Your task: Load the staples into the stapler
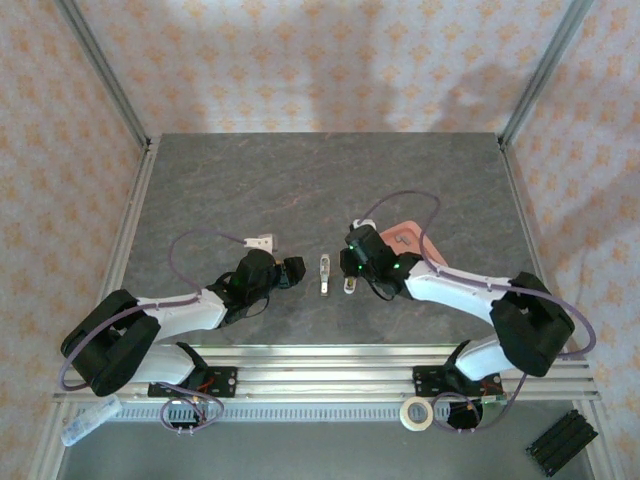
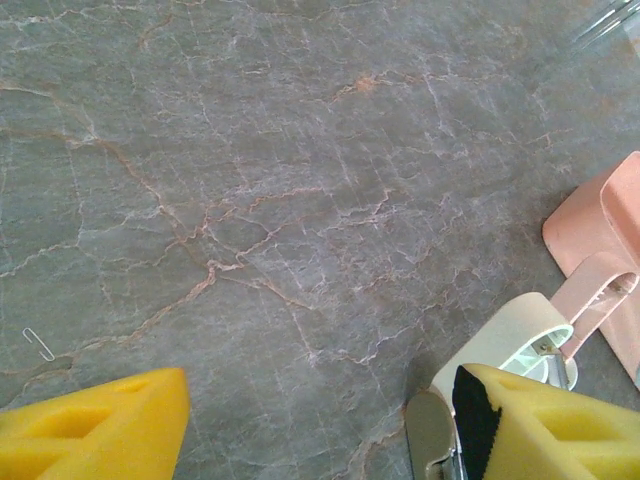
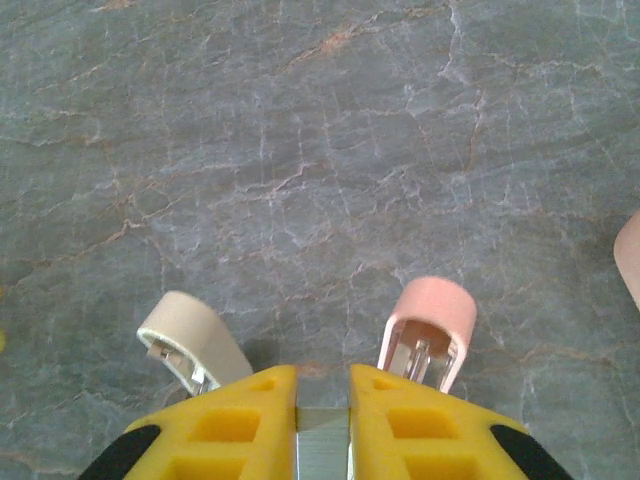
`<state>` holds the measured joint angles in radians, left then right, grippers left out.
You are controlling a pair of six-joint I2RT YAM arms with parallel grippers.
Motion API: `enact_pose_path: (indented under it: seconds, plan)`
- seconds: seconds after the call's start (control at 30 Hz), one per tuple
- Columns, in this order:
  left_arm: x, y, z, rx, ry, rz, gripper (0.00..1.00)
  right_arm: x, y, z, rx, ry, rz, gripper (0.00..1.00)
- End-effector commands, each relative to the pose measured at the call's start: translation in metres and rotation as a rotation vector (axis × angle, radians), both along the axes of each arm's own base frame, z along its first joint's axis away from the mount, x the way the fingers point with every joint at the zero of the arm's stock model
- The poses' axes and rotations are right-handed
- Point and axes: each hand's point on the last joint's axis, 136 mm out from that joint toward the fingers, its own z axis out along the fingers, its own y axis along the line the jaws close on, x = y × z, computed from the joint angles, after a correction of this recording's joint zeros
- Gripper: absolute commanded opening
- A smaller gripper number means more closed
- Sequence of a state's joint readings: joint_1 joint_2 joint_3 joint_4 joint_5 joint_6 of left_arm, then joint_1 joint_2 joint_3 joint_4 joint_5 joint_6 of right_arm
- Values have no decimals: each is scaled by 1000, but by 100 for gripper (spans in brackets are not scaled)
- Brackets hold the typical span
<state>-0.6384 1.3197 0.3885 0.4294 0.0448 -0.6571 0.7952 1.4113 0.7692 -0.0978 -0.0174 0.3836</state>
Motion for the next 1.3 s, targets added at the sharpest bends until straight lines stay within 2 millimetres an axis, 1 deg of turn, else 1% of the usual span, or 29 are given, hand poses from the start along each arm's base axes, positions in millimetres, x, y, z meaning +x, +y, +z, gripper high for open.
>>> enact_pose_path:
  seconds: [0.0,0.2,0.43,0.97,1.27]
  plan:
    - [3,4,-3,-9,-4,20,71,-9,-12,-4,-17,11,-56,20]
    - [4,-1,-7,-21,7,9,70,-17,-20,-16,-11,37,-121,20]
    - [6,-7,-8,-32,16,-7,70,-20,-21,-31,-9,71,-137,20]
    - [8,-11,-10,-44,20,-16,70,-21,-6,-39,-3,85,-123,20]
    - [9,-13,-12,-46,23,-19,70,-22,-12,-45,-29,99,-151,20]
